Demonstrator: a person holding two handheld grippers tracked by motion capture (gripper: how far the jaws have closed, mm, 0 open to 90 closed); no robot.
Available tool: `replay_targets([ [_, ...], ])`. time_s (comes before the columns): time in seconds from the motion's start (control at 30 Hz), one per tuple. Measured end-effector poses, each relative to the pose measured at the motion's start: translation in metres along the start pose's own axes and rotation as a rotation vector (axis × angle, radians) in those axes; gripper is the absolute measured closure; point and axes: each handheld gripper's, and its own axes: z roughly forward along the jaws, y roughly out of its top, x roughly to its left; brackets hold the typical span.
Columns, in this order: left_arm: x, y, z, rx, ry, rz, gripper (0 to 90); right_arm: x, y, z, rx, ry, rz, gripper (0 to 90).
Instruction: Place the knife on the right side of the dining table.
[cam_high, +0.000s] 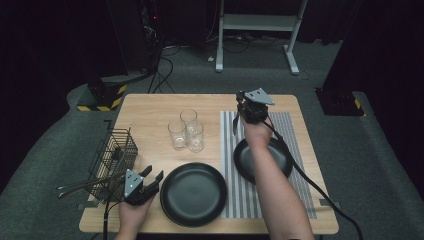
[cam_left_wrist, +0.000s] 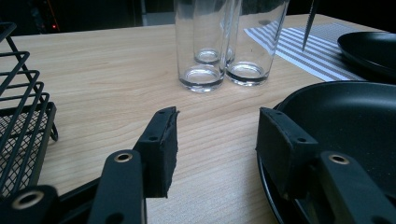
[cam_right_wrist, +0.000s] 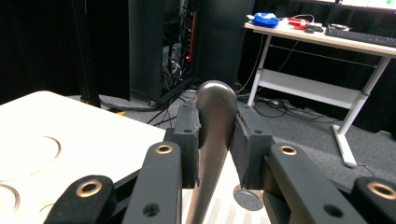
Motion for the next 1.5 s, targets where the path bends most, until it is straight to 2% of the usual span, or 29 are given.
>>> replay_targets([
  [0.17, 0.000, 0.000, 0.000, 0.001, -0.001, 0.000, 48.5, -0.002, -0.001, -0.001, -0.001, 0.001, 0.007, 73.4],
  [0.53, -0.001, 0.000, 0.001, 0.007, 0.001, 0.008, 48.4, -0.019, -0.005, -0.011, 0.012, -0.010, 0.047, 72.9],
  [1.1, -0.002, 0.000, 0.002, 0.011, 0.005, 0.015, 48.5, -0.046, -0.015, -0.026, 0.061, -0.034, 0.095, 70.5],
  [1.5, -0.003, 0.000, 0.002, 0.016, 0.009, 0.019, 48.5, -0.059, -0.023, -0.032, 0.068, -0.036, 0.121, 69.3],
])
